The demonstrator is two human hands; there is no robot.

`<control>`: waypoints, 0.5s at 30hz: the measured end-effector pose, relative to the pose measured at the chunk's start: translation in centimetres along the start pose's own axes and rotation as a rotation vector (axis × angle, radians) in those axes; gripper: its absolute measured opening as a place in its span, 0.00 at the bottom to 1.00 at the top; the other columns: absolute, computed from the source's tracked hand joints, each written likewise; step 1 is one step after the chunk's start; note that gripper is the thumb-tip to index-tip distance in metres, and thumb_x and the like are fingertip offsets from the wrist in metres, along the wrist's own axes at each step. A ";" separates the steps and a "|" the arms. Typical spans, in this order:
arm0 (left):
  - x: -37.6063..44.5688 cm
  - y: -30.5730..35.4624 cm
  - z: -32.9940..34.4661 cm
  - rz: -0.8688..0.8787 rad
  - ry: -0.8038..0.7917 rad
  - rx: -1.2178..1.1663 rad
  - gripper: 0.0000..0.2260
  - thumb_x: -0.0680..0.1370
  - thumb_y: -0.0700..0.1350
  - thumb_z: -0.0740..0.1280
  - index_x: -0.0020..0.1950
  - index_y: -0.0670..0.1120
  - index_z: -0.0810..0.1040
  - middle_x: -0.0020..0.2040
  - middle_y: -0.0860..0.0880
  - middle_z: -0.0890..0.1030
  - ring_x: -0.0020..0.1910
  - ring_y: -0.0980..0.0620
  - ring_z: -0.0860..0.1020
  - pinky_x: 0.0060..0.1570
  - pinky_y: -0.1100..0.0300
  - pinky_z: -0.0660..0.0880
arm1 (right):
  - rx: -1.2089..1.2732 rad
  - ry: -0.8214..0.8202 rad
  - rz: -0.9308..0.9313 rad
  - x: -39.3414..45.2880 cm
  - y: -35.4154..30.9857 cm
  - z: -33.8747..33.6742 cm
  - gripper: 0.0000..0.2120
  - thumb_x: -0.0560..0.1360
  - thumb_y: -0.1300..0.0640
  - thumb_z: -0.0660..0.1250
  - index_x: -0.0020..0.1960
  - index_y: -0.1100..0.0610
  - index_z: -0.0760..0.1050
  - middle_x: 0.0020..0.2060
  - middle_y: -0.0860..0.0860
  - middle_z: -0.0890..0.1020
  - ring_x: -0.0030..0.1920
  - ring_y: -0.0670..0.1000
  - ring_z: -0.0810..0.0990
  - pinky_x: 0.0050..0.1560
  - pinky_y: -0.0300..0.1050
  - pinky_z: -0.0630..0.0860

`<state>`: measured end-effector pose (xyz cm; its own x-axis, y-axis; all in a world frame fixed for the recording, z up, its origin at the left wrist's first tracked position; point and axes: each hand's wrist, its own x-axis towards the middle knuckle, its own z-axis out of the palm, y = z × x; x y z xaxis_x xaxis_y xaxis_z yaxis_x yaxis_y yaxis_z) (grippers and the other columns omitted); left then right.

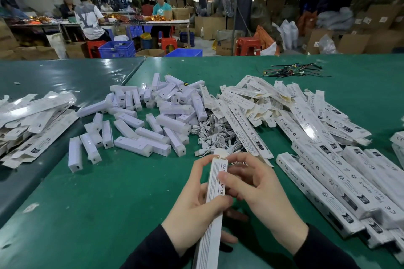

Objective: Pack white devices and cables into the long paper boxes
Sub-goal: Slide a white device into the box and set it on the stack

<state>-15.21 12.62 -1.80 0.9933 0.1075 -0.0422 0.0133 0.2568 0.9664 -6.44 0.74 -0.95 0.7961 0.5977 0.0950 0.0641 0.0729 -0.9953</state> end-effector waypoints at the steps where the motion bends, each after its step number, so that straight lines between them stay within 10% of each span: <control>1: 0.0 0.0 0.0 -0.001 -0.004 -0.012 0.25 0.72 0.37 0.66 0.56 0.66 0.69 0.53 0.40 0.81 0.43 0.36 0.83 0.27 0.46 0.80 | -0.019 -0.001 -0.005 0.0 0.0 0.0 0.12 0.65 0.52 0.76 0.47 0.47 0.79 0.41 0.53 0.86 0.38 0.49 0.82 0.37 0.37 0.75; 7: -0.1 -0.1 0.1 0.004 -0.042 0.000 0.14 0.75 0.41 0.61 0.56 0.58 0.64 0.44 0.55 0.82 0.35 0.37 0.82 0.23 0.50 0.79 | -0.013 -0.094 0.010 0.1 -0.5 -0.5 0.09 0.69 0.59 0.77 0.46 0.57 0.79 0.36 0.52 0.83 0.31 0.42 0.76 0.31 0.30 0.70; 15: -0.2 -0.6 0.4 -0.037 -0.130 0.036 0.12 0.76 0.42 0.61 0.54 0.57 0.65 0.48 0.47 0.79 0.32 0.38 0.80 0.22 0.51 0.78 | 0.130 -0.005 0.361 0.7 -0.7 -1.1 0.20 0.77 0.45 0.65 0.48 0.62 0.83 0.31 0.52 0.80 0.27 0.48 0.74 0.23 0.37 0.63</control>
<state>-15.34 12.07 -2.23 0.9985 -0.0270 -0.0472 0.0521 0.2229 0.9734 -5.30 0.27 -0.20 0.7503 0.6074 -0.2611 -0.2974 -0.0427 -0.9538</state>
